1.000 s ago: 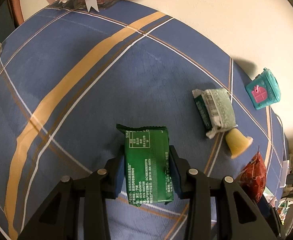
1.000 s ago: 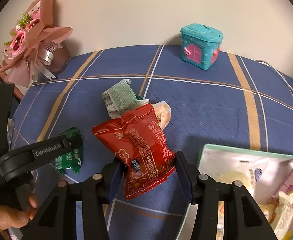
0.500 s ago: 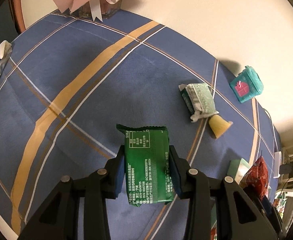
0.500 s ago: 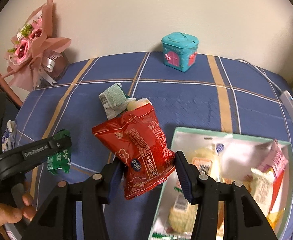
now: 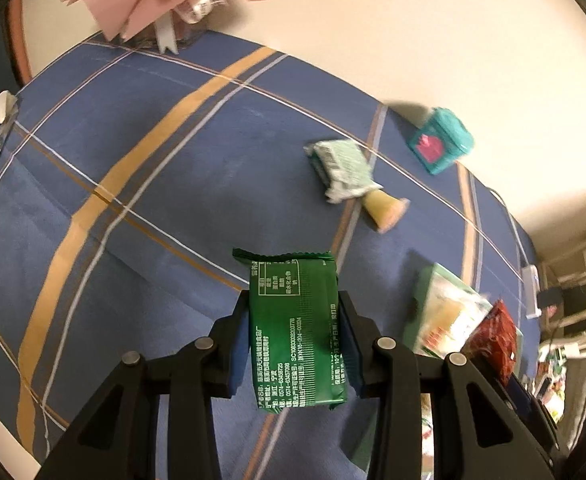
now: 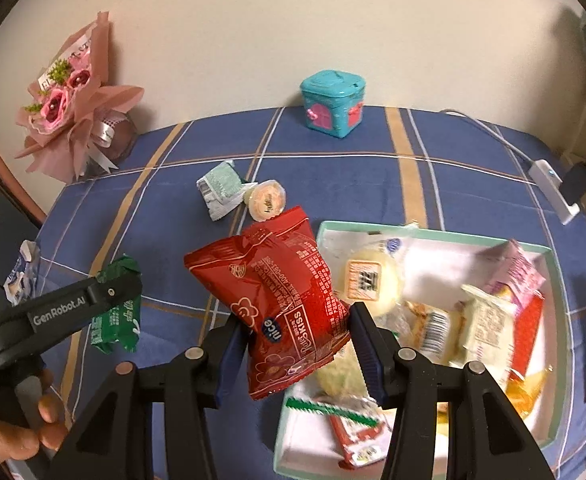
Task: Organize snacks
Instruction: 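Carry the red bag over the tray with the right gripper while the left carries the green pack there, then open the right gripper over the tray while the left releases the green pack there, then move both open grippers back toward the sachet and jelly cup, then grasp the yellow jelly cup with the right gripper while the left grasps the green-white sachet, then carry the jelly cup over the tray with the right gripper while the left carries the sachet there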
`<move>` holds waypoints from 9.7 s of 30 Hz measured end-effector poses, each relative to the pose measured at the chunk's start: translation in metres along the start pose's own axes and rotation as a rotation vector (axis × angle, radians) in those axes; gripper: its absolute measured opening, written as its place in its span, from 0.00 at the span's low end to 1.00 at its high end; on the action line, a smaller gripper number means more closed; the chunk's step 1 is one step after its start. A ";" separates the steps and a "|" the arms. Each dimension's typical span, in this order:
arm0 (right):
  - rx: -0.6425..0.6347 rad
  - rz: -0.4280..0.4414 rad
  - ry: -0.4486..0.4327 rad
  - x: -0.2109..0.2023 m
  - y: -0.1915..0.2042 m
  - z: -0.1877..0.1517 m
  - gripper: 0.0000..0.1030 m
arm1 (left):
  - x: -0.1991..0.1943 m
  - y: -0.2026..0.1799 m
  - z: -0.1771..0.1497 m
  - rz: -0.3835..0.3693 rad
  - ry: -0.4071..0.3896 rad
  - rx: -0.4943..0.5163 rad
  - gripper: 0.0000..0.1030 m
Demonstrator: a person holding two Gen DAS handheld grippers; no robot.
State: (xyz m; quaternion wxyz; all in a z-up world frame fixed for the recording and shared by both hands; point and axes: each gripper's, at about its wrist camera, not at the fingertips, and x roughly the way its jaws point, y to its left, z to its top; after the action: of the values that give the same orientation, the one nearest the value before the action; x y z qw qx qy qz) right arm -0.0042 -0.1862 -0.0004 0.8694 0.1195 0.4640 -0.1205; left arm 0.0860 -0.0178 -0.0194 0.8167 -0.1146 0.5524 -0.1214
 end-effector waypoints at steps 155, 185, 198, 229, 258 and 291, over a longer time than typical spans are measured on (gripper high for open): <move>0.017 -0.064 0.087 0.029 0.024 0.000 1.00 | 0.001 0.068 0.026 0.268 0.000 -0.062 1.00; -0.015 0.008 -0.028 0.107 0.038 0.073 0.95 | 0.064 0.013 0.096 0.161 -0.045 0.093 0.99; -0.021 0.031 -0.003 0.157 0.036 0.089 0.80 | 0.109 -0.008 0.125 0.044 0.035 0.097 0.99; -0.003 0.052 0.036 0.170 0.017 0.086 0.44 | 0.137 -0.043 0.115 0.096 0.054 0.162 0.60; -0.007 0.054 0.102 0.087 0.024 0.049 0.43 | 0.063 -0.005 0.058 0.081 0.029 0.000 0.59; 0.041 -0.015 0.056 -0.009 -0.011 -0.023 0.43 | -0.012 -0.029 -0.033 -0.034 0.025 0.133 0.59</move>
State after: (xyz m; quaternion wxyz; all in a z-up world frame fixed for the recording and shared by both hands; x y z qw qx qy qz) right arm -0.0303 -0.1884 -0.0058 0.8526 0.1372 0.4865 -0.1328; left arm 0.0485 -0.0435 -0.0116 0.8132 -0.0680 0.5514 -0.1731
